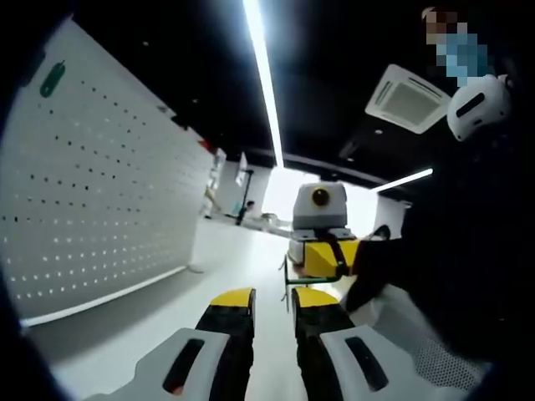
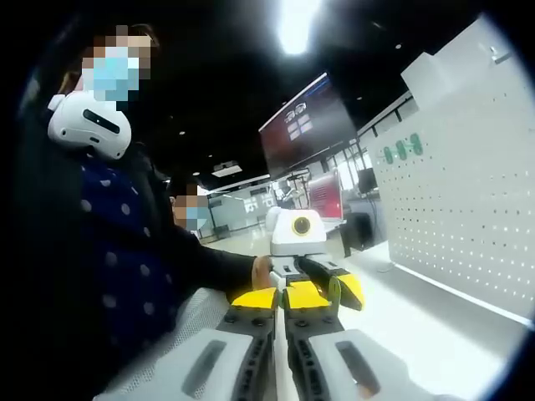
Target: Insert the hook assembly into the mounting plate slot until the hook locks in place.
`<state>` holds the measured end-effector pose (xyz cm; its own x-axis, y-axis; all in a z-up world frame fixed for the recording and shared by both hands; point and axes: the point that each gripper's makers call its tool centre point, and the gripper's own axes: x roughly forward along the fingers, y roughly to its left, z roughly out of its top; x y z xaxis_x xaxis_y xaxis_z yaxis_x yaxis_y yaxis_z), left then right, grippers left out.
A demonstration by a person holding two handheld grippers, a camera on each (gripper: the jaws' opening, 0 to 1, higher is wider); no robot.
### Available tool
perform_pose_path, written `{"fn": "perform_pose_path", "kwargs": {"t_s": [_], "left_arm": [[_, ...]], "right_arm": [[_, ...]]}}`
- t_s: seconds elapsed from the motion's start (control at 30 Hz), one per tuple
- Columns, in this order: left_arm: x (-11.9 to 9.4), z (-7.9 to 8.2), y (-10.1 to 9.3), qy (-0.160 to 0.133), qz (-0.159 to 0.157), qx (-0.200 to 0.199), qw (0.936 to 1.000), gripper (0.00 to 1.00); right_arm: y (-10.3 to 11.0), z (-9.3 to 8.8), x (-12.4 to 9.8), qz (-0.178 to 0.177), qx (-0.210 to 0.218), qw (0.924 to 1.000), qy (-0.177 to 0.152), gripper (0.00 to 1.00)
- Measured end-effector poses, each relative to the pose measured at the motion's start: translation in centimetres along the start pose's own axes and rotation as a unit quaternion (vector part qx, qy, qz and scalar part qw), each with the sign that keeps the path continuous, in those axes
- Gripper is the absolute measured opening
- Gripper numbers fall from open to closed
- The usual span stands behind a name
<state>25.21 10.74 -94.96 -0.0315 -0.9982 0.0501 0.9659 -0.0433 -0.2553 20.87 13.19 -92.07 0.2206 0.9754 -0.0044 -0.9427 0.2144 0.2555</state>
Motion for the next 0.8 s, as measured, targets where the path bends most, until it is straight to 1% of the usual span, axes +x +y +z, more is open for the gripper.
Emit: {"fn": "perform_pose_path", "kwargs": {"t_s": [0.37,0.53,0.7,0.8], "left_arm": [[-0.3,0.3,0.7,-0.005,0.018,0.006,0.9998,0.27],[-0.3,0.4,0.9,-0.006,0.025,0.009,0.9996,0.28],[-0.3,0.3,1.1,0.000,0.029,0.014,0.9995,0.30],[-0.4,0.2,1.1,0.003,0.031,0.016,0.9994,0.30]], "right_arm": [[-0.7,0.1,-0.4,-0.011,0.002,0.9999,-0.001,0.00],[-1.4,1.0,-0.6,-0.017,-0.005,0.9998,-0.005,0.00],[-2.2,1.9,-0.5,-0.021,-0.015,0.9997,-0.003,0.00],[-2.9,2.9,-0.2,-0.021,-0.025,0.9995,-0.003,0.00]]}}
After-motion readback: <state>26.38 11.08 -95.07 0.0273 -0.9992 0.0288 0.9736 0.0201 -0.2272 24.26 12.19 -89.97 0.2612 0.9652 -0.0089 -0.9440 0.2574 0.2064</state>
